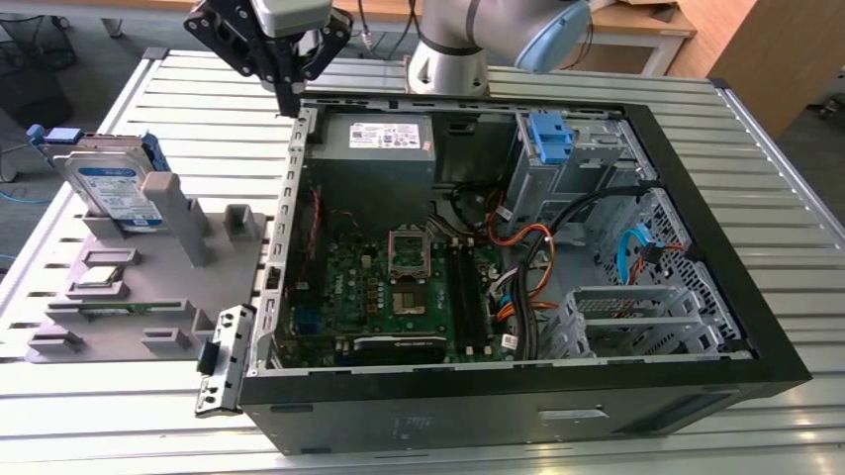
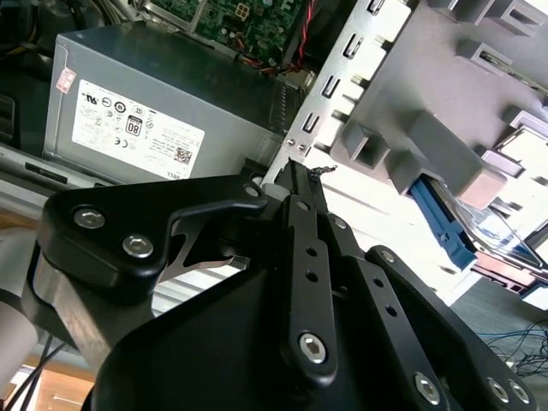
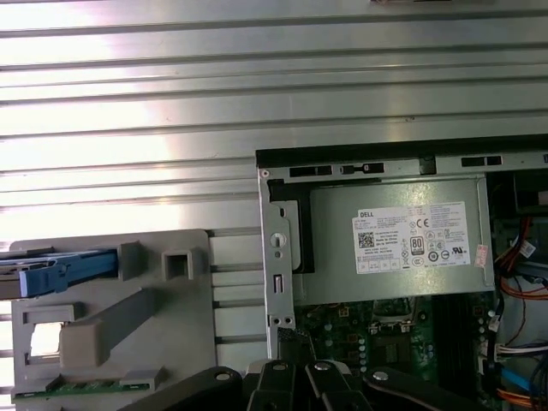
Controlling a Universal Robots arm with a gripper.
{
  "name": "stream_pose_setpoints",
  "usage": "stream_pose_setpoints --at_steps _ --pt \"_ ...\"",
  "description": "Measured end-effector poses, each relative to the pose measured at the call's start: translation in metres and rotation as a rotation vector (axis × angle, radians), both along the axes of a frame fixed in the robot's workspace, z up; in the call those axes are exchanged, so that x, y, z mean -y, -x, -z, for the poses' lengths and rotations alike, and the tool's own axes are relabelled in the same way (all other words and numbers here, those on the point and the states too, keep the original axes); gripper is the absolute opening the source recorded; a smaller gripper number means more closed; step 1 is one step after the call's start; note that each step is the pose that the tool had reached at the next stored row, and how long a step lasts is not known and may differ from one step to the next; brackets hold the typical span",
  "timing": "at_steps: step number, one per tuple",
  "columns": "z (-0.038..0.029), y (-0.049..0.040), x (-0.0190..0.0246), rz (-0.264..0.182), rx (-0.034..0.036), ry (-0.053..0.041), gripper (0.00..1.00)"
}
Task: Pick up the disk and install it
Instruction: 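Reach for the disk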
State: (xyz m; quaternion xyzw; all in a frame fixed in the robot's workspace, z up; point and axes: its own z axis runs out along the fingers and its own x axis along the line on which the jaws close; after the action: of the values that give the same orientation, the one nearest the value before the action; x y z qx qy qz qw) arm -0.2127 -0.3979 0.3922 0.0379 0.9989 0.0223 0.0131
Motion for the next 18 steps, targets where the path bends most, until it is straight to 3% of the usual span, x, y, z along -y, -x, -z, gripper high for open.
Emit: stream_pose_setpoints --at_steps 18 --pt "0.0000 0.0096 0.0000 0.000 0.0000 -0.0001 0.11"
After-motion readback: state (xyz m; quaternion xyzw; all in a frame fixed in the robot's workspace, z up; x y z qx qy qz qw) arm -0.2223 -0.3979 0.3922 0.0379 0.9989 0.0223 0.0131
